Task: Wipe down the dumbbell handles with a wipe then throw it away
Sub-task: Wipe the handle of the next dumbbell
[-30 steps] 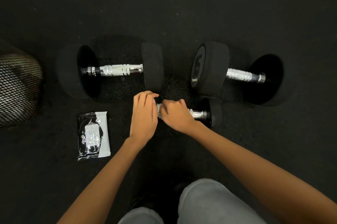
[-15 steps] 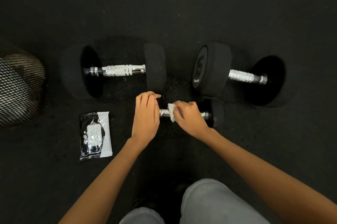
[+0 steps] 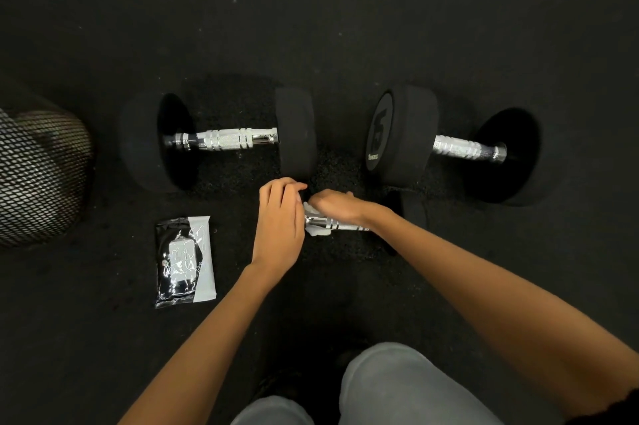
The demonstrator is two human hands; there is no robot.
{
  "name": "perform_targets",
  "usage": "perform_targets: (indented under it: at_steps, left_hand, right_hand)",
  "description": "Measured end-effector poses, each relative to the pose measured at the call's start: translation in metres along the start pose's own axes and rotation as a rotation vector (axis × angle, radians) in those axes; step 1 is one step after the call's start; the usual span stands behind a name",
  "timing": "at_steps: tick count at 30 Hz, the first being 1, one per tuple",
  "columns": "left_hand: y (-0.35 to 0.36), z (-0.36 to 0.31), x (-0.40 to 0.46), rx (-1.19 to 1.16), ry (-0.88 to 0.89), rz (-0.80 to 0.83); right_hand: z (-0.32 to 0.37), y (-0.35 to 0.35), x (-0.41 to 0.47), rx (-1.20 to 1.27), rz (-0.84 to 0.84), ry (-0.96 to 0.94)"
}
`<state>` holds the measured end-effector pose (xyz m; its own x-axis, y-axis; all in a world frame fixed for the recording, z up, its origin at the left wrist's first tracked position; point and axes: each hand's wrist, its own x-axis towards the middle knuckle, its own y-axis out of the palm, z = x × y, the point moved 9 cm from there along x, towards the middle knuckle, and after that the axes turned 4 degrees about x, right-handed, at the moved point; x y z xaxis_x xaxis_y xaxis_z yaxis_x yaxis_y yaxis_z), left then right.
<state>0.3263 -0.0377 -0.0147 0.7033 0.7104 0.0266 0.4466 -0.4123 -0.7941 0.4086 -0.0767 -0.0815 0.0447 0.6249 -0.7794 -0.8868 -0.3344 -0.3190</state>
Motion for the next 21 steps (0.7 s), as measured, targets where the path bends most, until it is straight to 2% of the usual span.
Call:
perform_targets:
  at_steps: [2,4,6,11,14,17,21]
  left_hand:
    - [0.0,0.001,0.0,0.002,-0.003,-0.007]
    - [0.0,0.0,0.0,0.001,-0.003,-0.008]
    - [0.0,0.0,0.0,0.004,-0.001,-0.005]
    - [-0.001,0.0,-0.001,0.01,-0.001,0.005]
    - [-0.002,-0.003,0.0,0.026,0.0,0.014]
    - [-0.004,-0.007,0.0,0.049,0.018,0.02]
    - [-0.002,-0.003,0.0,0.015,0.006,0.022]
  right_hand:
    - [0.005,0.001,-0.01,-0.188,-0.099,-0.093]
    - [0.011,0.002,-0.025,-0.315,-0.269,-0.245]
    - [0.011,0.007,-0.038,-0.383,-0.434,-0.381]
    - [0.011,0.02,-0.05,-0.573,-0.677,-0.554]
    - [0.013,0.024,-0.051,-0.68,-0.746,-0.575]
    - [0.01,0.026,-0.055,-0.735,-0.745,-0.612]
    - [-0.007,0.019,-0.07,-0.67,-0.746,-0.645]
